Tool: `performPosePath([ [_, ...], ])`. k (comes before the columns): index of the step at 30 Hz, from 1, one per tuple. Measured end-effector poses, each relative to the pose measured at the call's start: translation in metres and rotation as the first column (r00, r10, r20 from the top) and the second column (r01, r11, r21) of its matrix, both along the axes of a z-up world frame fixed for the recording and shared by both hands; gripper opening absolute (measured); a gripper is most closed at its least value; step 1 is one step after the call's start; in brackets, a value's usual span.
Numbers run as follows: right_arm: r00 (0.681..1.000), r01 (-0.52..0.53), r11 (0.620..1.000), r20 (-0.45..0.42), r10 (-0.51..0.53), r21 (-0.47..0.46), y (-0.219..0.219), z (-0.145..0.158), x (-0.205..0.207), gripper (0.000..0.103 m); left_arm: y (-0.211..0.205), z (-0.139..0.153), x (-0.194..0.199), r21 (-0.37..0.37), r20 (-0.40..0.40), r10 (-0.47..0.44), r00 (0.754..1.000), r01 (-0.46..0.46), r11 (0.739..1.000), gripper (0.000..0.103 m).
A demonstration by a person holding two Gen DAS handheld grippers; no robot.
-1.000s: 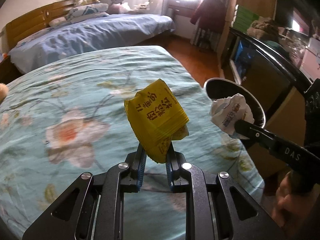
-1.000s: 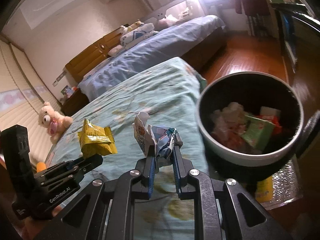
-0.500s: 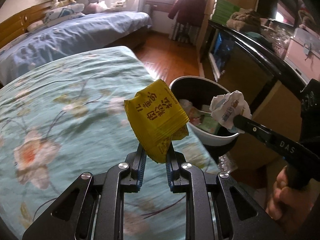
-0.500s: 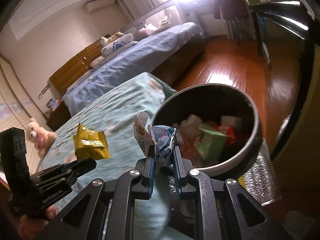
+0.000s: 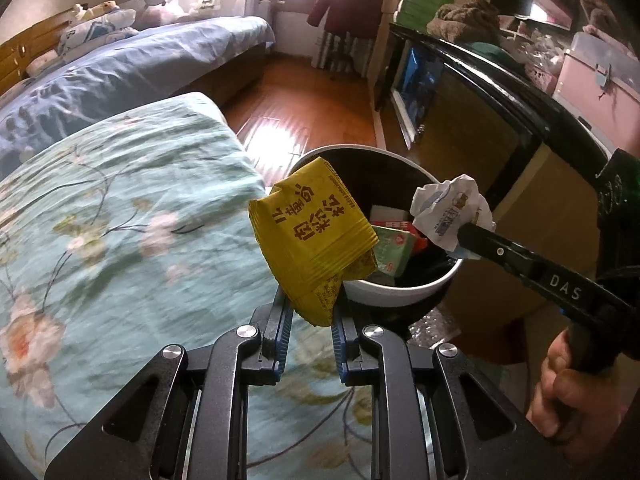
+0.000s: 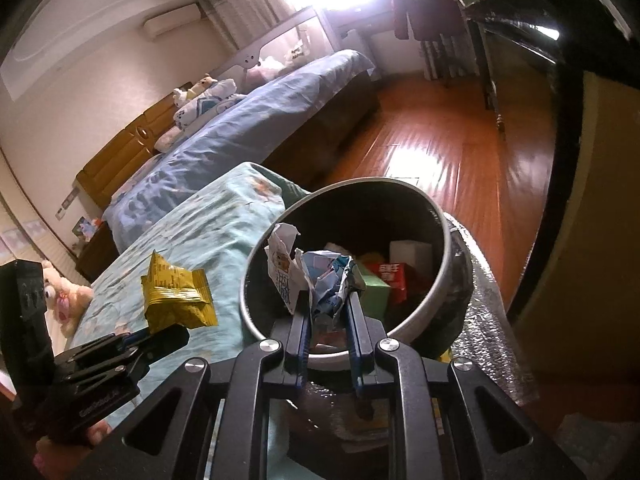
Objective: Collect trash
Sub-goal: 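Carry the yellow snack bag and crumpled wrapper over the trash bin, then hold the yellow bag and wrapper above the bin opening with both tools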
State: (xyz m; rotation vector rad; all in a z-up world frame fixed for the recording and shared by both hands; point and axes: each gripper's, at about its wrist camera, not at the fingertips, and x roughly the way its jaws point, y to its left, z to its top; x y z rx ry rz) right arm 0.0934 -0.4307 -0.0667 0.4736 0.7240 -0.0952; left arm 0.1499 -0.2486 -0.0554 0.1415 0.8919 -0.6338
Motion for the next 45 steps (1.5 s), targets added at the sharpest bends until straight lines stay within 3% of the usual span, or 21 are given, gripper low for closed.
performPosePath([
  [18, 0.999, -0.006, 1.0, -0.047, 0.005, -0.024, -0.016, 0.0, 0.021, 0.017, -0.035, -0.005, 0.022, 0.024, -0.021, -0.042, 0.999, 0.042, 0.999, 0.017],
  [45, 0.995, -0.006, 1.0, -0.102, 0.004, -0.018, -0.03, -0.013, 0.041, 0.019, -0.054, -0.016, 0.042, 0.043, -0.071, -0.046, 0.996, 0.049, 0.998, 0.017],
])
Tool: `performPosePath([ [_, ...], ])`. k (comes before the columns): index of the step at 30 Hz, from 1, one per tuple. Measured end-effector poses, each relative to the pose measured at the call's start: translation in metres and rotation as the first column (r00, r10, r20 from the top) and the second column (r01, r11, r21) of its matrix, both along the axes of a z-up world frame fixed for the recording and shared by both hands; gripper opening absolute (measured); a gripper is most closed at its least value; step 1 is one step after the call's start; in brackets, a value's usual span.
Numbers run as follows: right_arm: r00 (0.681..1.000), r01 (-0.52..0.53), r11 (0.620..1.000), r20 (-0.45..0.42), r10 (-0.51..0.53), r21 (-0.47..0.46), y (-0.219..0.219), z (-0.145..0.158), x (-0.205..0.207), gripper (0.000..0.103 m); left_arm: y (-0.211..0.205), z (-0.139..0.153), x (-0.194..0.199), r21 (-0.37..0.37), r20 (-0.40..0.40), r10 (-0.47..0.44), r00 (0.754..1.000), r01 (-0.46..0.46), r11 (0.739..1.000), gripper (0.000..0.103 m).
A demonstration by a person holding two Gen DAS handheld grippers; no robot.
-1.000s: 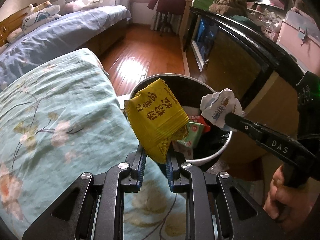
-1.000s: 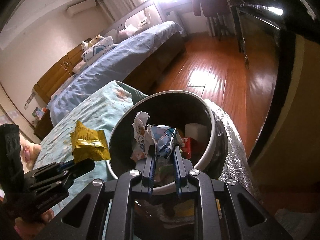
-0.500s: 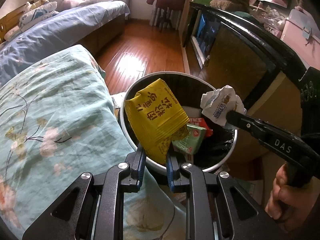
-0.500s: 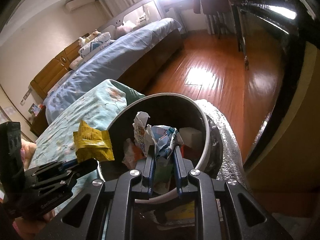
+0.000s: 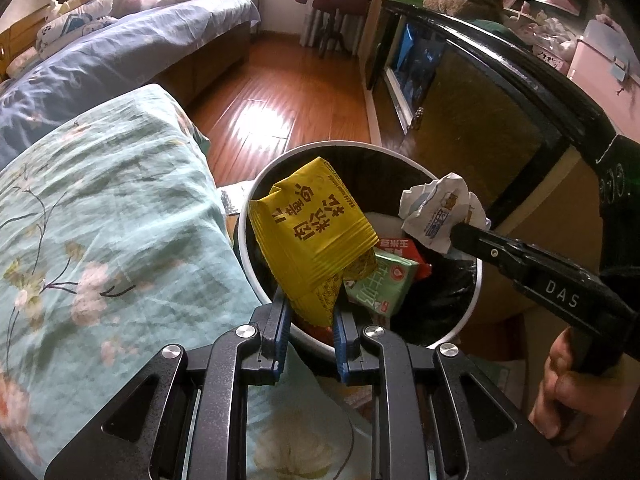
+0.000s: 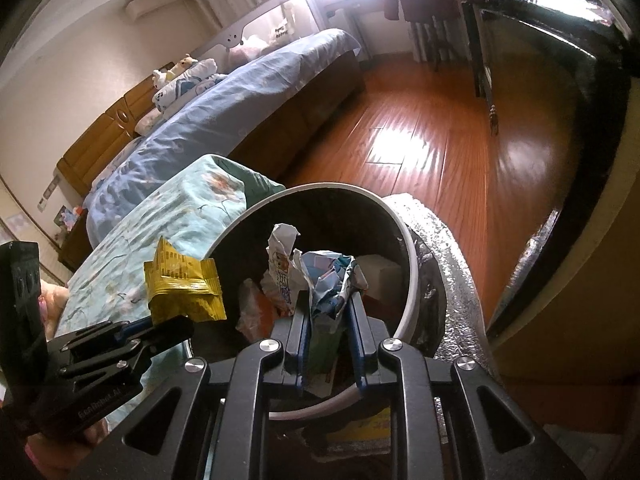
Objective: Collect trash
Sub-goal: 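Hold the yellow bag and wrapper above the bin opening with both tools, then open both tools to drop the yellow bag and wrapper into the bin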
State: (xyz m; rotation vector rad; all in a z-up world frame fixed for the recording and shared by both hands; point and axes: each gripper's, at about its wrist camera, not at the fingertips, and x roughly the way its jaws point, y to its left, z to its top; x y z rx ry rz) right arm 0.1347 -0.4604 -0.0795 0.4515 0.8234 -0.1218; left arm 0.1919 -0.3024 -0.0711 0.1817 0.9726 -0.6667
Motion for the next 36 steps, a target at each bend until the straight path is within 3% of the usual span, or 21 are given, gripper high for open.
performPosePath([
  [36, 1.0, -0.002, 1.0, -0.017, 0.002, 0.012, 0.003, -0.009, 0.009, 0.02, -0.01, -0.004, 0.01, 0.018, -0.023, -0.008, 1.0, 0.009, 1.0, 0.018],
])
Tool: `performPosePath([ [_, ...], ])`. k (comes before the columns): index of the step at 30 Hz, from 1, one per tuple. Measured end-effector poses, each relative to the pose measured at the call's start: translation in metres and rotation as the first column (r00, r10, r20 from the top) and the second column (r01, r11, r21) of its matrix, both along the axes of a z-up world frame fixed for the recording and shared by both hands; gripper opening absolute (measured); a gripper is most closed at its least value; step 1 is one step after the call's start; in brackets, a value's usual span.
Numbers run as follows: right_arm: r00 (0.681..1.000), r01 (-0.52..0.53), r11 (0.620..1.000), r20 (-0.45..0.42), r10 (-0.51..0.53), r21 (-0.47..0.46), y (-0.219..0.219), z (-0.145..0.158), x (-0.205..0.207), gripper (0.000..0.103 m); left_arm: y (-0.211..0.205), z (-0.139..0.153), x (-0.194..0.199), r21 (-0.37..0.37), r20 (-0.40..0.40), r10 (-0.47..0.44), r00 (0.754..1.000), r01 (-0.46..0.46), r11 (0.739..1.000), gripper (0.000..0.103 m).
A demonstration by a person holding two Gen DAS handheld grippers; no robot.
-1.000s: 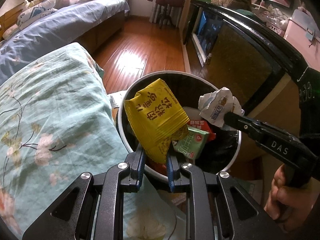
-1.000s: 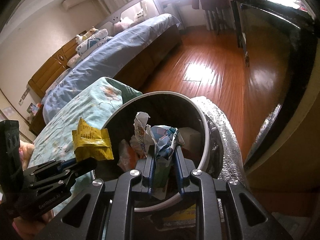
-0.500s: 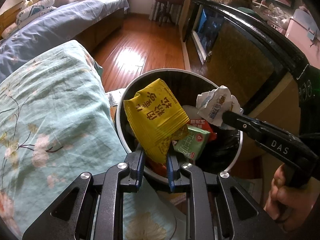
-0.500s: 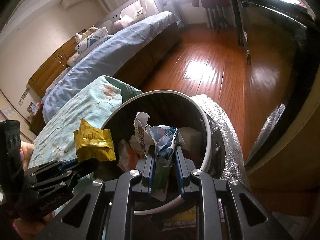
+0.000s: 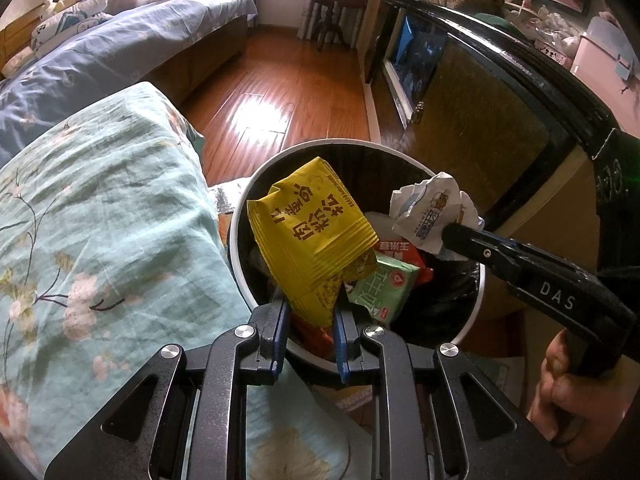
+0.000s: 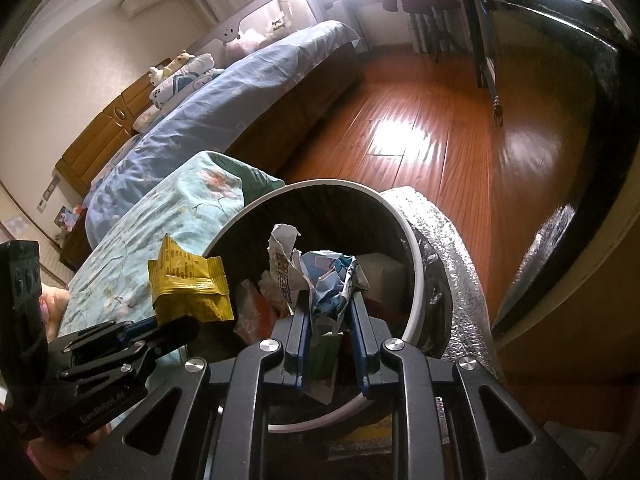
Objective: Collect trash
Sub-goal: 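Open both tools to drop the yellow bag and wrapper into the bin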
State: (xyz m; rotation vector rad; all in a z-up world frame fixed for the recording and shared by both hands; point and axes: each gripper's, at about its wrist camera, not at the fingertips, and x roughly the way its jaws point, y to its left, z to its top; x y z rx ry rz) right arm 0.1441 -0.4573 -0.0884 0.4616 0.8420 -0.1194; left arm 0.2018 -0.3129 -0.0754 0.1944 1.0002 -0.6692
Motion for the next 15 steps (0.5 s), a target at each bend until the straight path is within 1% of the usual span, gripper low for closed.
performPosePath([
  [2, 1.0, 0.0, 1.0, -0.001, 0.0, 0.005, 0.0, 0.0, 0.0, 0.023, 0.0, 0.0, 0.0, 0.001, -0.001, 0.001, 1.0, -0.001, 1.0, 0.019],
  [4, 1.0, 0.003, 1.0, -0.003, -0.003, 0.015, -0.001, 0.0, 0.0, 0.033, 0.0, 0.001, 0.0, 0.003, 0.0, 0.0, 1.0, 0.0, 1.0, 0.021],
  [5, 1.0, 0.007, 1.0, -0.001, -0.007, 0.022, -0.002, 0.0, -0.001, 0.042, 0.0, 0.001, 0.0, 0.006, 0.003, 0.003, 1.0, -0.003, 1.0, 0.029],
  [6, 1.0, 0.009, 1.0, 0.0, -0.009, 0.028, -0.003, 0.001, -0.002, 0.046, 0.001, 0.003, -0.001, 0.007, 0.008, 0.005, 1.0, -0.005, 1.0, 0.039],
  [8, 1.0, 0.012, 0.999, 0.002, -0.012, 0.033, -0.003, 0.003, -0.003, 0.046, 0.003, 0.005, -0.003, 0.006, 0.023, 0.01, 1.0, -0.01, 1.0, 0.046],
  [15, 1.0, 0.019, 0.999, 0.021, -0.02, 0.042, -0.001, 0.013, -0.012, 0.047, 0.016, 0.01, -0.012, -0.006, 0.035, 0.025, 0.999, -0.024, 1.0, 0.05],
])
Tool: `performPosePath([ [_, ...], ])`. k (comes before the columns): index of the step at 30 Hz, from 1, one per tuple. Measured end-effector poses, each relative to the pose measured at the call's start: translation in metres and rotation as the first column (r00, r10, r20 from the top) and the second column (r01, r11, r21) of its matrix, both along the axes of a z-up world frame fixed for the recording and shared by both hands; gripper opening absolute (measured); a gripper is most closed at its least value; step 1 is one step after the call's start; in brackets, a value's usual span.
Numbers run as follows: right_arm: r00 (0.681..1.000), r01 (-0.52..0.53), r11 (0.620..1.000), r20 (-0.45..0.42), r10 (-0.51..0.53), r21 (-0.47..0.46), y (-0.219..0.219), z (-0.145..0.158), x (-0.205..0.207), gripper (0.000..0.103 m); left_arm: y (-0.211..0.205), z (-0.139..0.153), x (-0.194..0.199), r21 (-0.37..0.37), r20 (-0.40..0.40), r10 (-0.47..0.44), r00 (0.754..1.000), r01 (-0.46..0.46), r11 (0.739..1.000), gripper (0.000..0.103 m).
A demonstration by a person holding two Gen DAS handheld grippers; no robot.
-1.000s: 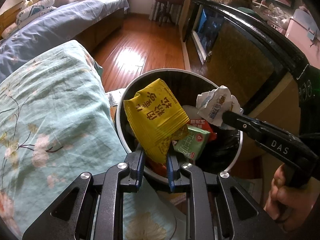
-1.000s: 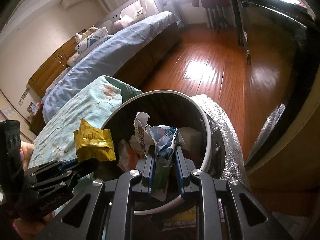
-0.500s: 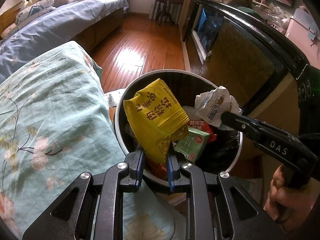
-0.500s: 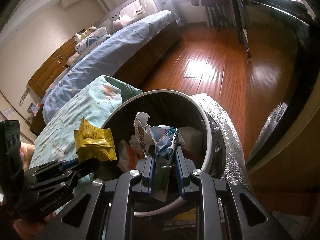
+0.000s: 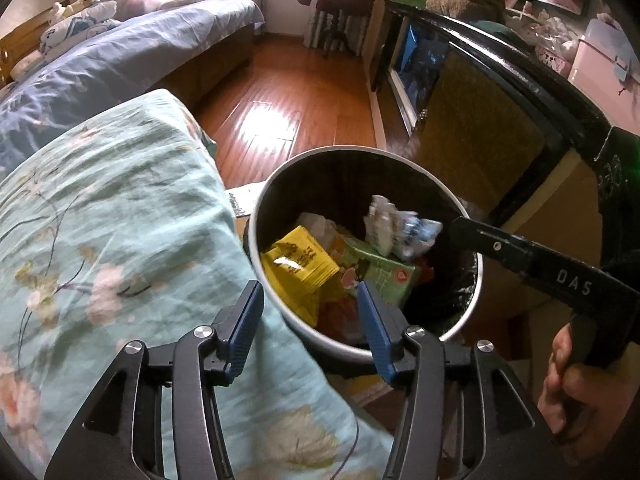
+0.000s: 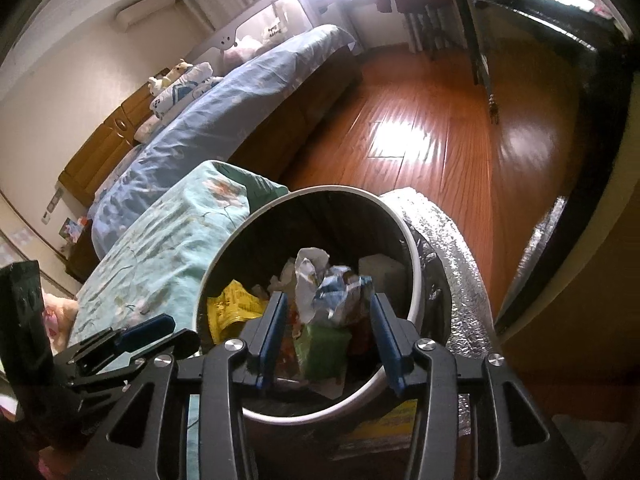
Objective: Collect trash
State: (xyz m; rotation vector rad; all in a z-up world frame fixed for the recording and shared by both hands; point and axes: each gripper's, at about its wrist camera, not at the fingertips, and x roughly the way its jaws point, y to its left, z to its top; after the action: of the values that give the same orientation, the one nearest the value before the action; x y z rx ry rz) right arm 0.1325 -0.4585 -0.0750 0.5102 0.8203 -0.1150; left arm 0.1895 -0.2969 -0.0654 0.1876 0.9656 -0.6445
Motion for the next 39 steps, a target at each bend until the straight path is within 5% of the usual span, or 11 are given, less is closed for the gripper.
performPosePath([
  [13, 0.998, -0.049, 0.999, 0.043, 0.049, 0.008, 0.041, 0.012, -0.03, 0.068, 0.065, 0.014, -0.042, -0.082, 0.02, 0.085, 0.996, -0.083, 0.993, 0.054],
  [20, 0.996, -0.05, 0.998, 0.073, 0.052, -0.028, 0.062, 0.016, -0.048, 0.095, 0.093, 0.025, -0.067, -0.099, 0.095, 0.132, 0.987, -0.122, 0.988, 0.082],
  [39, 0.984, -0.068, 0.991, 0.155, 0.085, -0.112, 0.109, 0.03, -0.069, 0.099, 0.17, 0.032, -0.1, -0.167, 0.185, 0.32, 0.929, -0.291, 0.942, 0.086],
])
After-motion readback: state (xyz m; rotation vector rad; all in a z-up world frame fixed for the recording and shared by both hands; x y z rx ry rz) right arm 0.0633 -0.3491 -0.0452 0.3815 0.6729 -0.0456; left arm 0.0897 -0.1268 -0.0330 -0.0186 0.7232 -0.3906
